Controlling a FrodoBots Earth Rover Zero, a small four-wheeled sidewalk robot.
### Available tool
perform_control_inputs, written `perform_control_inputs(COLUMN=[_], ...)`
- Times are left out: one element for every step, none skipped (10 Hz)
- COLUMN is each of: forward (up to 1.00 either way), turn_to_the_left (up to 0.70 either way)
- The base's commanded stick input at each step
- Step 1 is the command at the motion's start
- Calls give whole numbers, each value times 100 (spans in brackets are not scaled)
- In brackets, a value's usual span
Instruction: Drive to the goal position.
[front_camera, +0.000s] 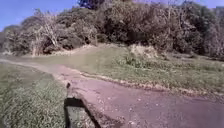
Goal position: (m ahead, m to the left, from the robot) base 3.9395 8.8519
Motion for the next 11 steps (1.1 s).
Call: perform_control_inputs(forward=[4, 5, 5, 11, 22, 50, 50, 50, 50, 50, 50], turn_to_the_left=[3, 3, 3, 2, 2, 3, 3, 3, 3, 3, 3])
